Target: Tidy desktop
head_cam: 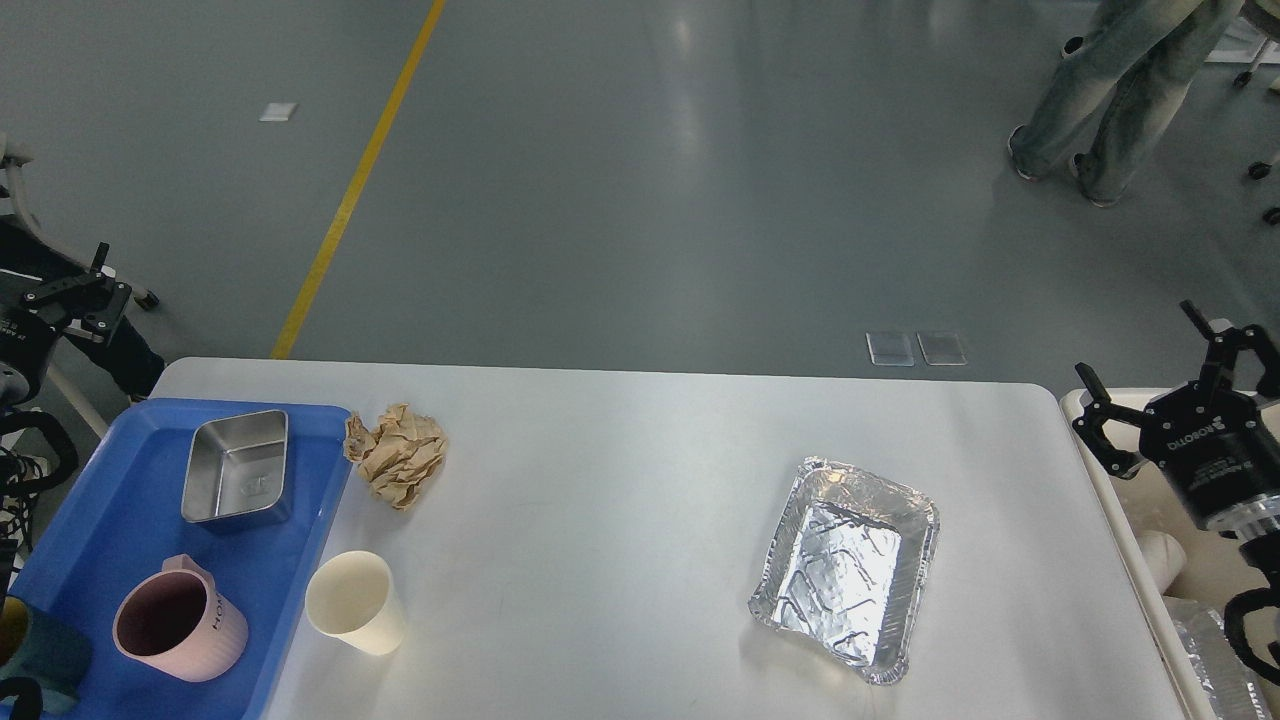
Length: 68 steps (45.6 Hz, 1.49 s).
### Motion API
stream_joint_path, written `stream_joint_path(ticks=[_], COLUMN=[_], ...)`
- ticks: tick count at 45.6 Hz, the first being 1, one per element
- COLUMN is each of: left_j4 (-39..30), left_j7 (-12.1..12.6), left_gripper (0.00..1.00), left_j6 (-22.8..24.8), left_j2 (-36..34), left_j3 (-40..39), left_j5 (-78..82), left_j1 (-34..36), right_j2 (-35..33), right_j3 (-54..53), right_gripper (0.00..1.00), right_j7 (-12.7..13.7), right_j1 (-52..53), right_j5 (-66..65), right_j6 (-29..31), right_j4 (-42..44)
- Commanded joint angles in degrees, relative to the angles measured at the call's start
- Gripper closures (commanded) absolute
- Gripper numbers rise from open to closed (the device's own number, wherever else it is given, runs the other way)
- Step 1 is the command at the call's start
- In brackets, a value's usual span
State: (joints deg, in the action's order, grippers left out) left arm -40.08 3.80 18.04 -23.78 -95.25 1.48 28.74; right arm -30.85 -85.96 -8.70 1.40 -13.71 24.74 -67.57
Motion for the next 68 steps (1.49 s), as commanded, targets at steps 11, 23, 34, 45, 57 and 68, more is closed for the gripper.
stream_joint_path(ticks=[11,23,34,45,57,68], left_j4=[0.6,-3.4,-12.1,-17.0,-20.5,-20.7], left_j7=[-3.6,-4.5,-4.5,-4.5,-4.6,-4.6], left_gripper=[0.03,0.03,0.03,0.03,0.03,0.03], left_j6=[0.4,1.5,1.5,2.1,3.3,3.3], left_j2=[7.2,9.5,11.1,11.7,11.6,11.8], left_j3=[2.5,14.8,15.7,15.4,14.2,14.2], left_j5=[-1.7,-1.0,-1.0,-0.9,-0.9,-0.9], left_j1=[-0.8,-6.0,-10.8,-18.5,-22.7,-23.3], right_j2=[-0.2,-1.7,-2.1,-5.8,-18.7,-39.0], right_j3=[-0.2,-0.3,-0.3,0.1,3.9,8.9], right_gripper=[0.0,0.0,0.0,0.0,0.0,0.0], right_j7=[0.0,0.0,-3.9,-6.6,-8.4,-16.6], right_j1=[0.1,0.1,0.1,-2.1,-4.7,-4.8], right_j5=[0.0,-0.1,-10.0,-30.4,-43.1,-55.6], right_j6=[-0.6,-0.8,-2.2,-5.2,-4.4,-4.9], right_j4=[-0.9,-1.1,-1.3,-9.4,-12.1,-13.6])
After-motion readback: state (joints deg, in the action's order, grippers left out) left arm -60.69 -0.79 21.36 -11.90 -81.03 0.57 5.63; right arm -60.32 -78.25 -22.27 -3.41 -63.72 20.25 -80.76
